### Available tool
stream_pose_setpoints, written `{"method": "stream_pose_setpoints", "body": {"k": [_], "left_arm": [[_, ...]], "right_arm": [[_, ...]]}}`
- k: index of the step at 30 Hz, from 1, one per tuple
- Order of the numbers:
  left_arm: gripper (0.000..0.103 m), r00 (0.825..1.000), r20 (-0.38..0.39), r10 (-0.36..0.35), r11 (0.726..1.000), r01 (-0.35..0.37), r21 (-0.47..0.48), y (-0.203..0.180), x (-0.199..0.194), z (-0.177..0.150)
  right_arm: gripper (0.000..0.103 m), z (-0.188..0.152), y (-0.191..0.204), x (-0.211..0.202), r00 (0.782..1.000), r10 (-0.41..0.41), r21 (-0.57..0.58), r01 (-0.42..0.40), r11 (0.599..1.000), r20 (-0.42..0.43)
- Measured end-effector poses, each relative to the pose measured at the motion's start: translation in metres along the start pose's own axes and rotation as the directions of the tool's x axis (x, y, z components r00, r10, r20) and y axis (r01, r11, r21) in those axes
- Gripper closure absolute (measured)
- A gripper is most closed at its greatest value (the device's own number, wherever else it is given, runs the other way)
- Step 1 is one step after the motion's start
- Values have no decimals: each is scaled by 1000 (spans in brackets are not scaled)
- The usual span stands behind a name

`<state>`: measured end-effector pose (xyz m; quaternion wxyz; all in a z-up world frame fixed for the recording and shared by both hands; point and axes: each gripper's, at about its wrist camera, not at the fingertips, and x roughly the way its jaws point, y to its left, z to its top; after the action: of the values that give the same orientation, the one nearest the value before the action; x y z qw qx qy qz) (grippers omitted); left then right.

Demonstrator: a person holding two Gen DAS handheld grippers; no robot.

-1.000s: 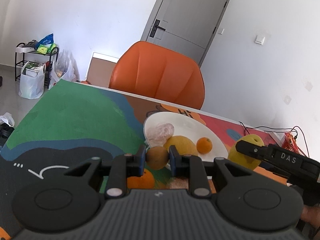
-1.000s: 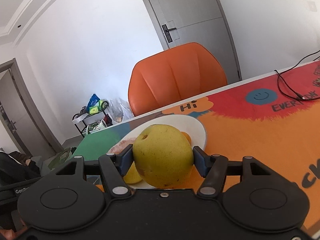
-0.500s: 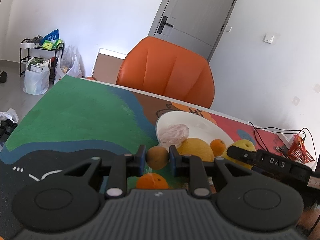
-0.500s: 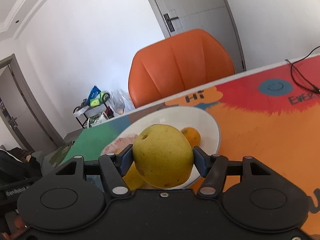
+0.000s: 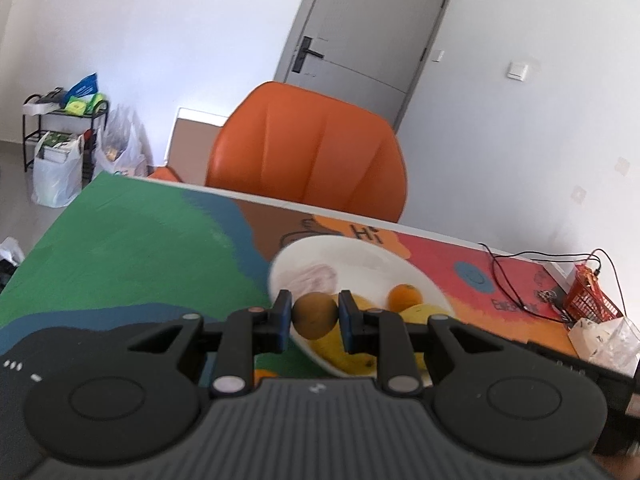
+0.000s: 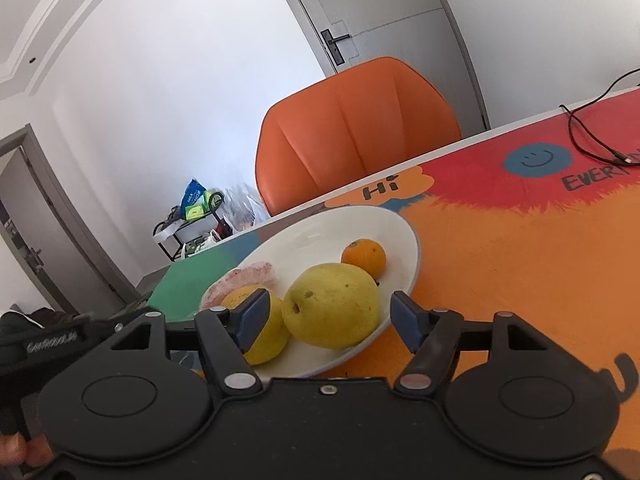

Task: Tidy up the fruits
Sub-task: 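Lower the kiwi into the white bowl and open the left tool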

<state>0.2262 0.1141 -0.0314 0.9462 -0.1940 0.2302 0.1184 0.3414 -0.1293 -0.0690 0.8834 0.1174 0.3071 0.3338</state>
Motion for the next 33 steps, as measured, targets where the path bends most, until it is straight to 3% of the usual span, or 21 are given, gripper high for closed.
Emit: {"method": "stream_pose_setpoints", "body": {"k": [11,23,27,33], "left_arm": [[80,999,13,-49,997,48,68,-37,18,14],[80,999,-38,-27,997,30,69,-43,54,13],[72,999,-36,-7,999,8,31,-36,53,15],[61,999,-39,15,1000,-15,2,-24,40,13]], "right_arm": [[28,-1,-12,-27,1000,-2,11,2,1000,31],[25,-3,-30,-34,999,-22,35,21,999,28],[18,-4,-28,-33,1000,-12,18,12,1000,13],[16,-8,-20,-32,1000,14,-14,-14,1000,-12]]}}
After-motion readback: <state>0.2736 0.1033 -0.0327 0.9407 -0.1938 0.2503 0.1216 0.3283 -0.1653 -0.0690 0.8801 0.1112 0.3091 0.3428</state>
